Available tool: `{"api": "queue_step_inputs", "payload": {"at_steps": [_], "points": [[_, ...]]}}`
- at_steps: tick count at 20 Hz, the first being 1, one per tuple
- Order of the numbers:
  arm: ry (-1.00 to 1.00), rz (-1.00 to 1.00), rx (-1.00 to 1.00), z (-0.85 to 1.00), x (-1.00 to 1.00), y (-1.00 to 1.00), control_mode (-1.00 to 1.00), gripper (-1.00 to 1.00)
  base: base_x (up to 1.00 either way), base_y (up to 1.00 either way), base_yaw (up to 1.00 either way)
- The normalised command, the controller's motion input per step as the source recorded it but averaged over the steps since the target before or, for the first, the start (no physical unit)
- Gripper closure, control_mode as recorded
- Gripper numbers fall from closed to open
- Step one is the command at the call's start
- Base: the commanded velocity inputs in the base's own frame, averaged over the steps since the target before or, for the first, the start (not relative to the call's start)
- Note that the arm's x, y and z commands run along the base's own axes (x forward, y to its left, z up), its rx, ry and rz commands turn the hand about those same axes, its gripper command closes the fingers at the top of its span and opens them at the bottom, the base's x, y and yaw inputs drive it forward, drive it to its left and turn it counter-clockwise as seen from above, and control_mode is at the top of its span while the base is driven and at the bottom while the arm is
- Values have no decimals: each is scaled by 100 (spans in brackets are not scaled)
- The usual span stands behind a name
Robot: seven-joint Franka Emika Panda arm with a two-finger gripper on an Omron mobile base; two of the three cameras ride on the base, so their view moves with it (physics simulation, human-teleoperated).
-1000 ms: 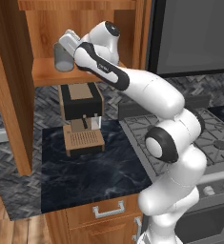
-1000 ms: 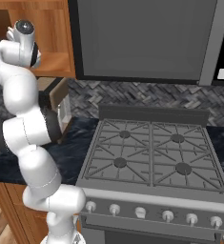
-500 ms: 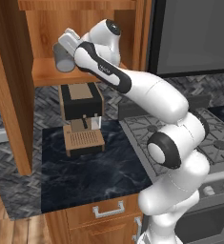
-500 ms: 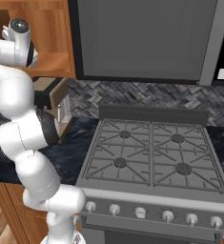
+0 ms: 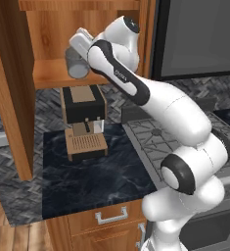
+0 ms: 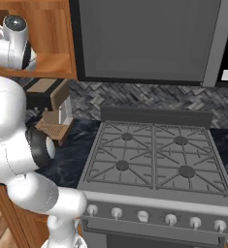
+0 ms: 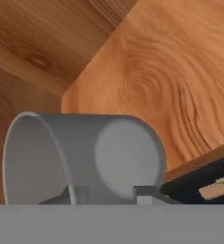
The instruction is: There is a bowl on the dining counter. Grab a lemon wedge from the fridge and place it in the bowl. Then get the liquor bottle and glass cup from the cabinet and place them next to the bowl.
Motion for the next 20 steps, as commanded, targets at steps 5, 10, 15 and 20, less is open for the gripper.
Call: {"api": "queue_step_inputs", "payload": {"at_steps": [5, 10, 15, 20], "points": [[-7, 0, 0, 11, -99, -63, -100, 100, 0, 0, 0], [-13, 3, 0, 25, -100, -86, -100, 100, 0, 0, 0], [-6, 6, 0, 25, -100, -74, -100, 100, 0, 0, 0], [3, 10, -3, 2, -100, -47, -100, 100, 0, 0, 0]]}}
